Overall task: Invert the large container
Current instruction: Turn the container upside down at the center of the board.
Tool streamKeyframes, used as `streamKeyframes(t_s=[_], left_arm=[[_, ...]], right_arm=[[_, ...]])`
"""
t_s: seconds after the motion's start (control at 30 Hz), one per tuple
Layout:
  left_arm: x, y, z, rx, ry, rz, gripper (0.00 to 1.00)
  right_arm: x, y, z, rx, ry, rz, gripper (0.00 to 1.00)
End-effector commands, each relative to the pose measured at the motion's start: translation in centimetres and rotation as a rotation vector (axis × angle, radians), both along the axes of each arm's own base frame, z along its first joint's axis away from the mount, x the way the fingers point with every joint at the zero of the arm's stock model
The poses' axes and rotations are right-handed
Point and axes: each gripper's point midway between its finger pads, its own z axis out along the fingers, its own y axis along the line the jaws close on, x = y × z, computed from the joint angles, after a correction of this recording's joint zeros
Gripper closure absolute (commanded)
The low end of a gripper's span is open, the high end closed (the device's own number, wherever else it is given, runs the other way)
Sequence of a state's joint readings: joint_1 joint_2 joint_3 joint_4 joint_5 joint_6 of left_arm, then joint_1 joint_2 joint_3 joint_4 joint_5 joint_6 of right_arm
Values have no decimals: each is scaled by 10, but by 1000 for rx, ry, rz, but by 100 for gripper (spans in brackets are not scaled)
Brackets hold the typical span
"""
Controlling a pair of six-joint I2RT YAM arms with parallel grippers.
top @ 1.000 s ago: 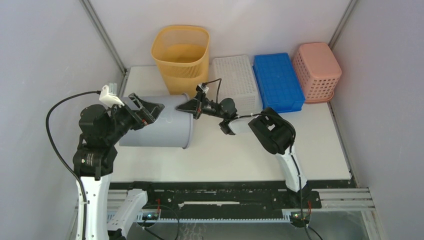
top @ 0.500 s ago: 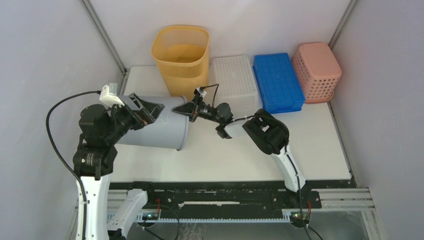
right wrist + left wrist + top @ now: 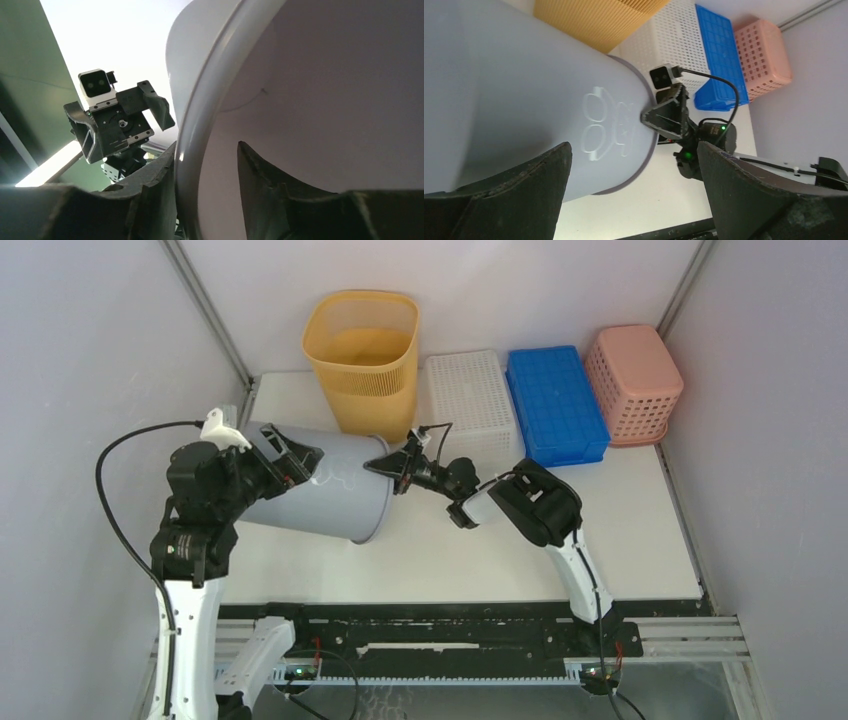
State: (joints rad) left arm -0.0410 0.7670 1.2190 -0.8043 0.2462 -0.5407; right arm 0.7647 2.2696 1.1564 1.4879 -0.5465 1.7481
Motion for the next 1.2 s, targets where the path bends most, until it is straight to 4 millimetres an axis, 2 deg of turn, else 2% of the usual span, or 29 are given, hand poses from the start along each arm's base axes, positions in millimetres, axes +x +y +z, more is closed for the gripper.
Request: streamKeyframes(t_s=[0.0,0.2,0.43,0.93,1.17], left_arm=[[3,16,23,64,-68,66,0],[4,18,38,65,-95,79,0],[4,6,47,12,-111,30,0],[15,2,10,-12,-39,16,0],[20,2,-3,-9,-12,18,0]], right_arm=[[-4,-14,-8,-36,-50,-22,47],[-3,-31,-21,-79,-48,-46,44],[-3,-47,-45,-137,-15,-74,44],[-17,-72,-94,-263,63,-109,44],[-20,-78,-124,-412,107,-124,44]])
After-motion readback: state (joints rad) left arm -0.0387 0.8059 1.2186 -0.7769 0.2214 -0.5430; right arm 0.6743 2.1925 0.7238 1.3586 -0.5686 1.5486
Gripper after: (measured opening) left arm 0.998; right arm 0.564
